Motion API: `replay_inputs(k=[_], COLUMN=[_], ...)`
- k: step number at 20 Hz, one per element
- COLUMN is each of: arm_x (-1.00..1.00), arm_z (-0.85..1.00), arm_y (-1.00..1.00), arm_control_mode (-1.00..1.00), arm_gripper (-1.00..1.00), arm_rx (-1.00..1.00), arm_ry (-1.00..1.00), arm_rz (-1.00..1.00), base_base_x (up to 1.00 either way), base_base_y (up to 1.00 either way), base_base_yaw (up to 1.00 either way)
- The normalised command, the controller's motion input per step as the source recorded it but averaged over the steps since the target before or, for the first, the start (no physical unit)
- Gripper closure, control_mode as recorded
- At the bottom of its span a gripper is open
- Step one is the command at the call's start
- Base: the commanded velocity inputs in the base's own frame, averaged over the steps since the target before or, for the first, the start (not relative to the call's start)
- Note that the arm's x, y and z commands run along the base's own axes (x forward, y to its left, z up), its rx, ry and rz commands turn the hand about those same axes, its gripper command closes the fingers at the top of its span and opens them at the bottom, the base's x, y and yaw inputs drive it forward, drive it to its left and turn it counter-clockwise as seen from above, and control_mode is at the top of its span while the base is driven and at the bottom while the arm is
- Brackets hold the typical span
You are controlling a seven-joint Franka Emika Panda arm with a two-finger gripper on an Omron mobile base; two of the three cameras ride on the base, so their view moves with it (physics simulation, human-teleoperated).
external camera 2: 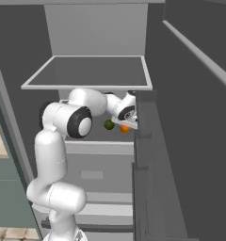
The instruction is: Open the fridge, remove the tangerine, lime, and steak, and place them on any counter.
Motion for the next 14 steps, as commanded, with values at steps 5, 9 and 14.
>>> replay_inputs(k=[5,9,14], arm_x=[-0.98,-1.00,-0.85], arm_z=[-0.94,-0.33,0.17], arm_y=[0.25,0.42,0.34], arm_control_mode=[-1.00,-1.00,-1.00], arm_gripper=[1.00,1.00,1.00], arm_rx=[0.00,0.01,0.01], arm_ry=[-0.04,-0.23,-0.22], arm_rz=[0.00,0.00,0.00], base_base_x=[0.00,0.00,0.00], base_base_y=[0.00,0.00,0.00], base_base_yaw=[0.00,0.00,0.00])
